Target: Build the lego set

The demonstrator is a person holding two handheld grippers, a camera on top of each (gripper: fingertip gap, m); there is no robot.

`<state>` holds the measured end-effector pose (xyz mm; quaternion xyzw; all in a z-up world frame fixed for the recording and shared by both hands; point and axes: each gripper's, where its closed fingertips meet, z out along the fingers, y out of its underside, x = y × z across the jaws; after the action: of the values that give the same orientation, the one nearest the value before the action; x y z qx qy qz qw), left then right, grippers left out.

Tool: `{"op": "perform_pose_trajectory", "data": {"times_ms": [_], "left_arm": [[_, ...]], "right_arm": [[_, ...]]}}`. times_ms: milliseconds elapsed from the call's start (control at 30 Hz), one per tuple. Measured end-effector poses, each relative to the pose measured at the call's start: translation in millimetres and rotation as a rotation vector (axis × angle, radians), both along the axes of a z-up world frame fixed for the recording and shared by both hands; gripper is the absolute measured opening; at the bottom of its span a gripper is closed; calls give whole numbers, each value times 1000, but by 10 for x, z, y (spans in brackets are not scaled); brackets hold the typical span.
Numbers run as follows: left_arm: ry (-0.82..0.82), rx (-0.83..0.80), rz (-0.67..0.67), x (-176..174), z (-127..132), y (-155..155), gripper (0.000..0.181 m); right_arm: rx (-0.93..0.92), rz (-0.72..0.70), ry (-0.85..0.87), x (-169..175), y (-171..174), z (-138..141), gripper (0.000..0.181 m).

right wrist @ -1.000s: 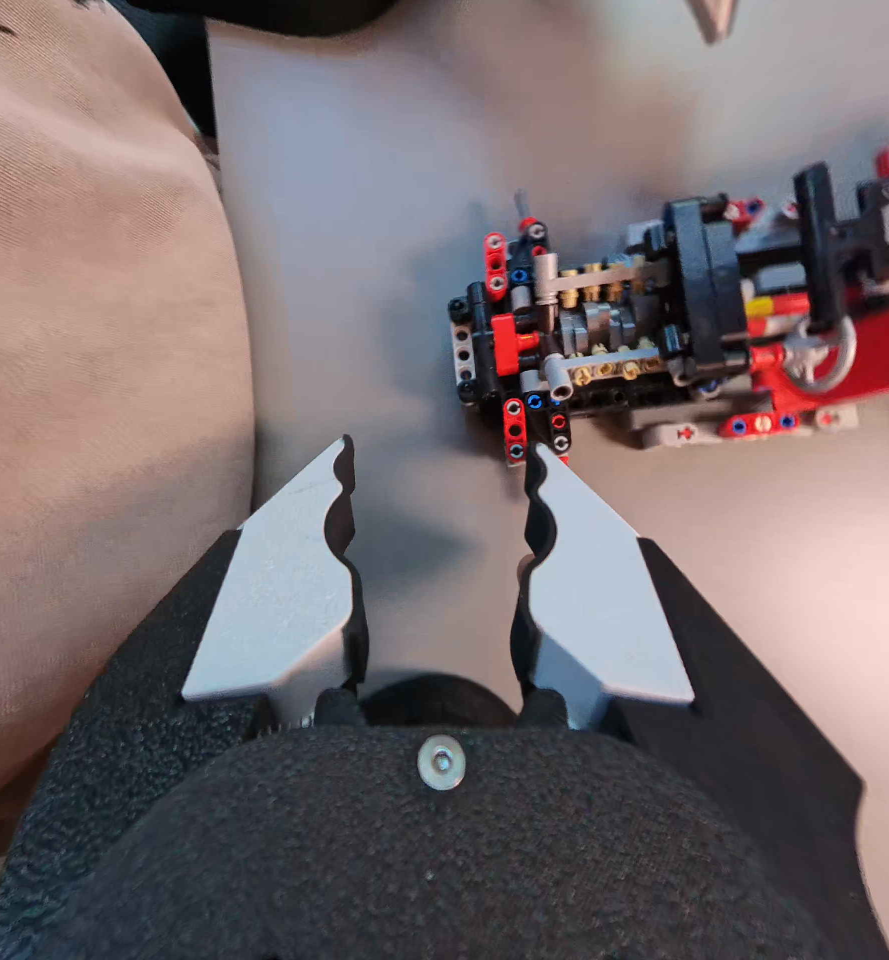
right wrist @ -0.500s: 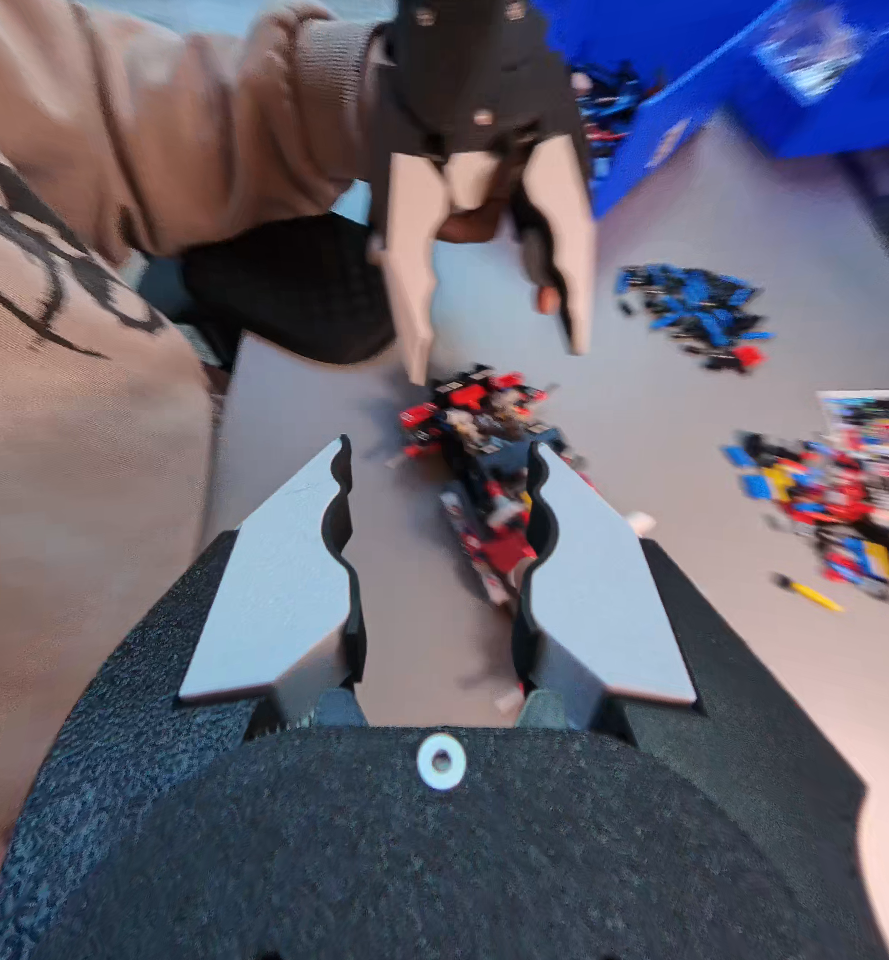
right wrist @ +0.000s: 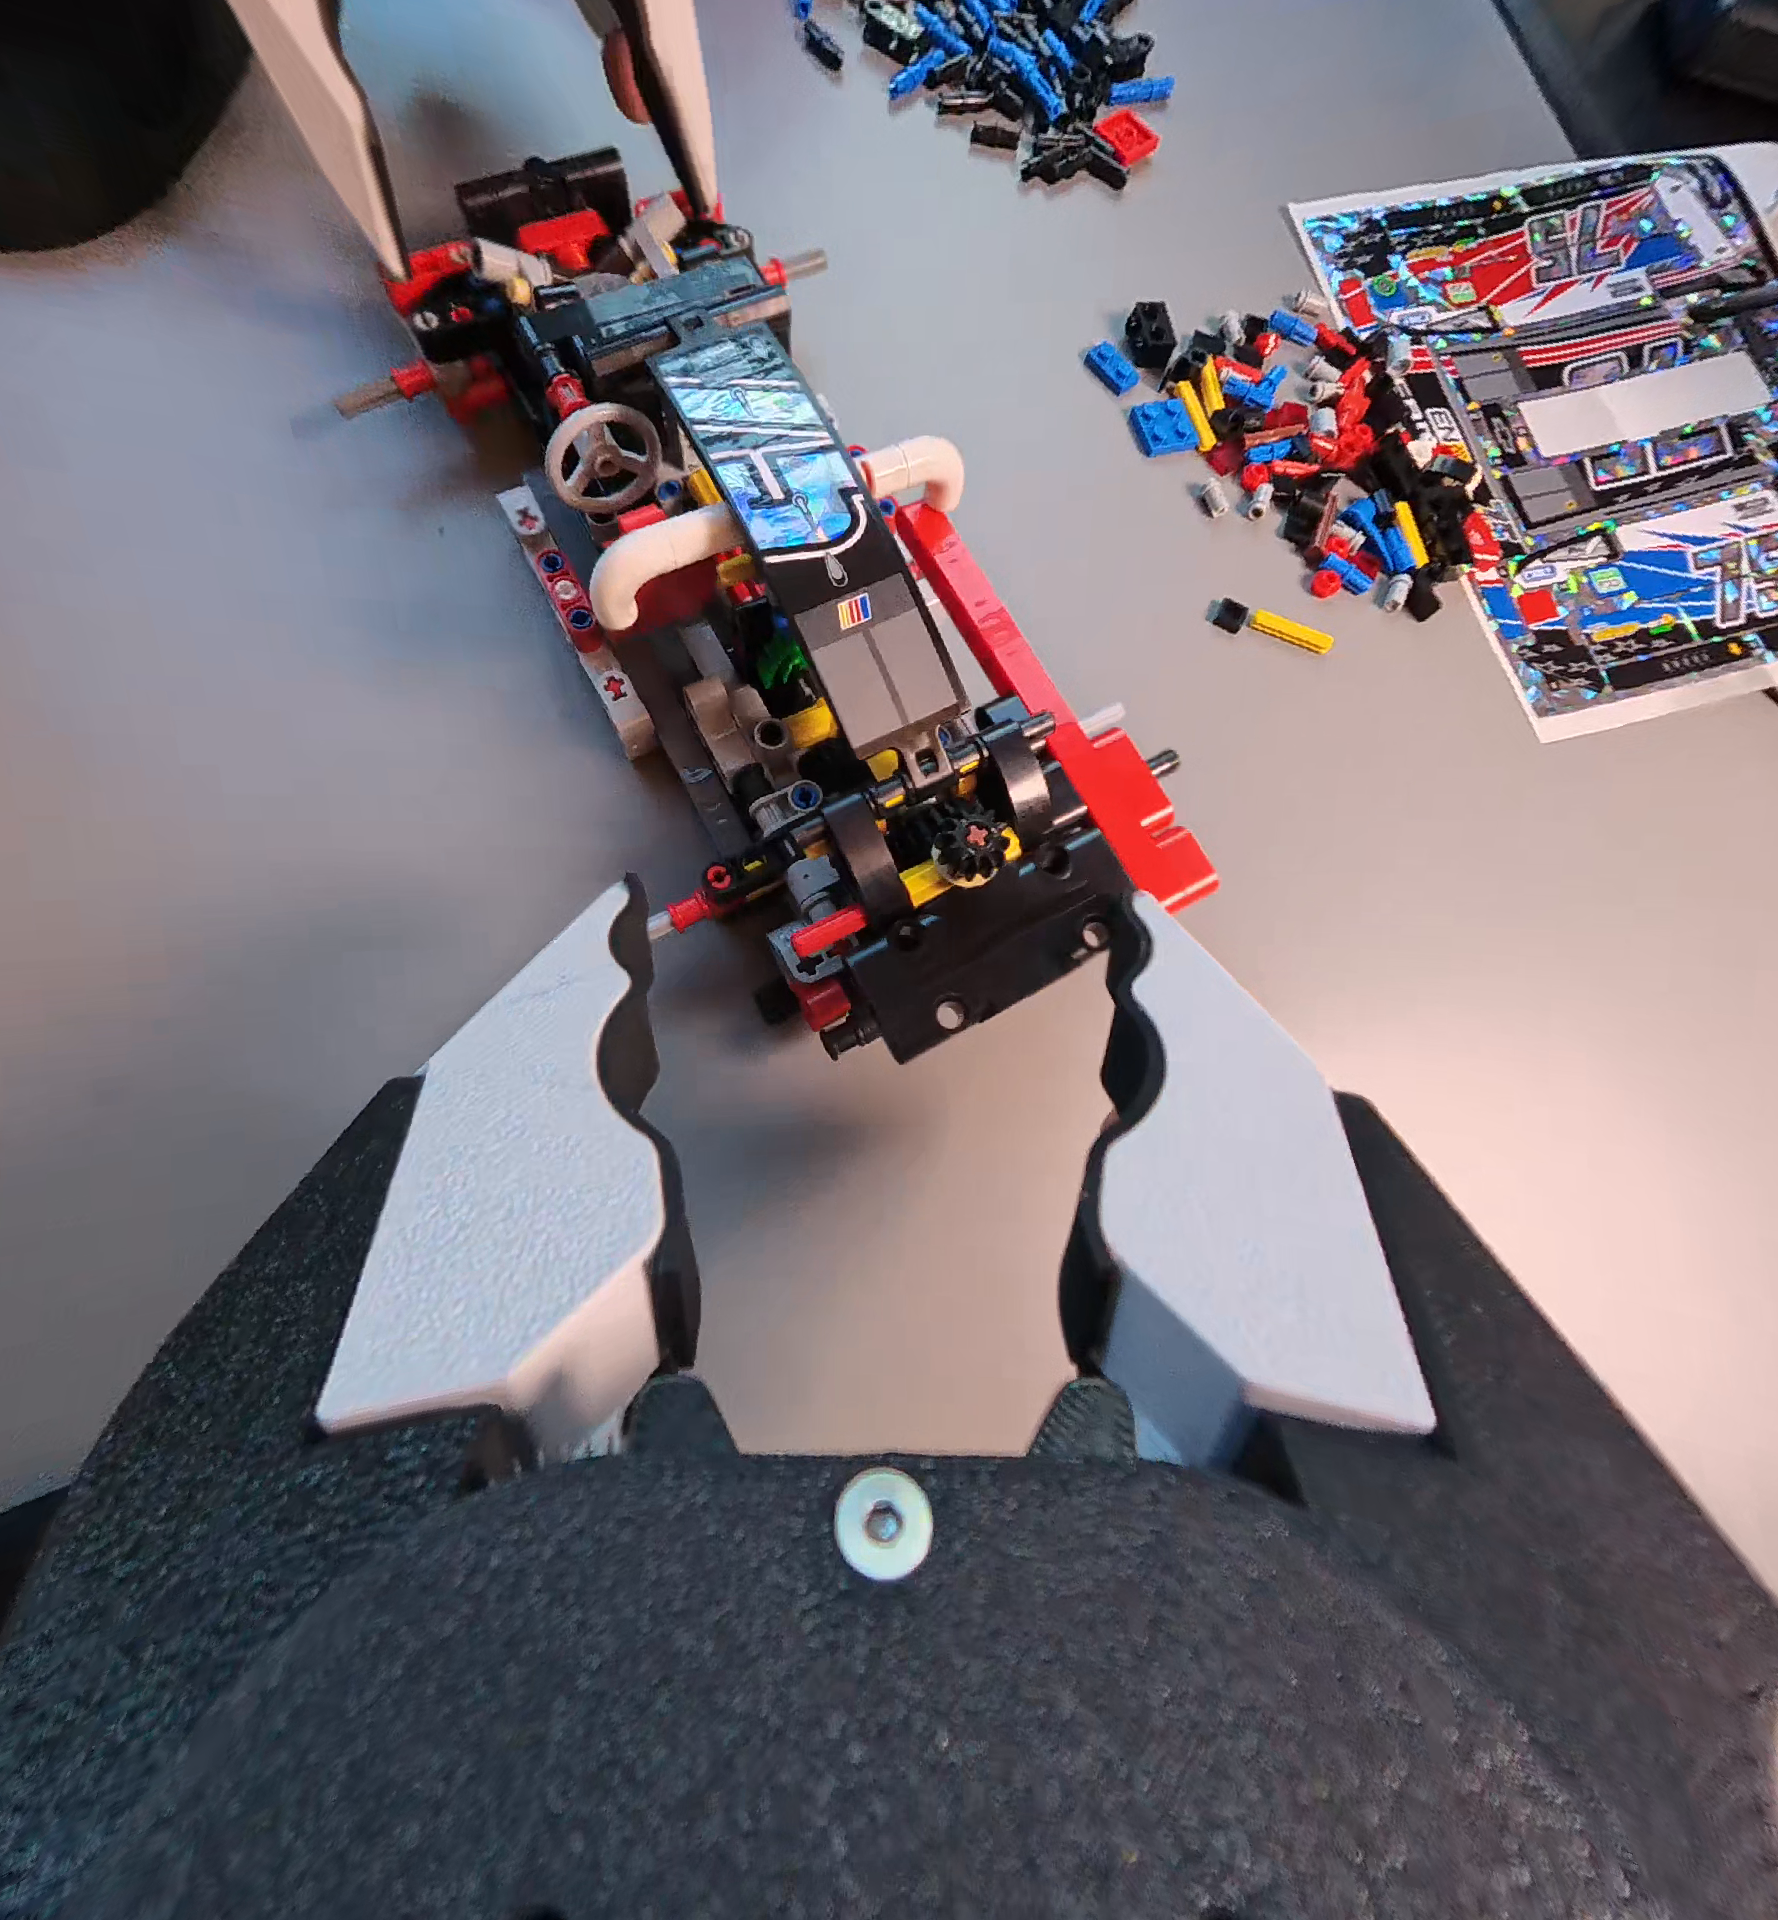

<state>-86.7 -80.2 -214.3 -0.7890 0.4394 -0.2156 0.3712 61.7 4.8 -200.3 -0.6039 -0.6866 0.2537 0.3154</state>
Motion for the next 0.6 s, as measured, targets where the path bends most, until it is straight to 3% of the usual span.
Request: {"op": "perform_pose_trajectory", "data": {"times_ms": [33,300,433,600], "left_arm": [[4,2,19,-49,-1,78,62],[39,68,55,-107,117,333,58],[-18,86,42,80,331,307,68],[100,176,36,285,112,439,74]], "right_arm": [[-1,-23,9,6,24,9,81],[108,-133,57,89,173,3,59],[93,-110,67,103,79,12,67],[95,-93,50,342,22,151,68]]}}
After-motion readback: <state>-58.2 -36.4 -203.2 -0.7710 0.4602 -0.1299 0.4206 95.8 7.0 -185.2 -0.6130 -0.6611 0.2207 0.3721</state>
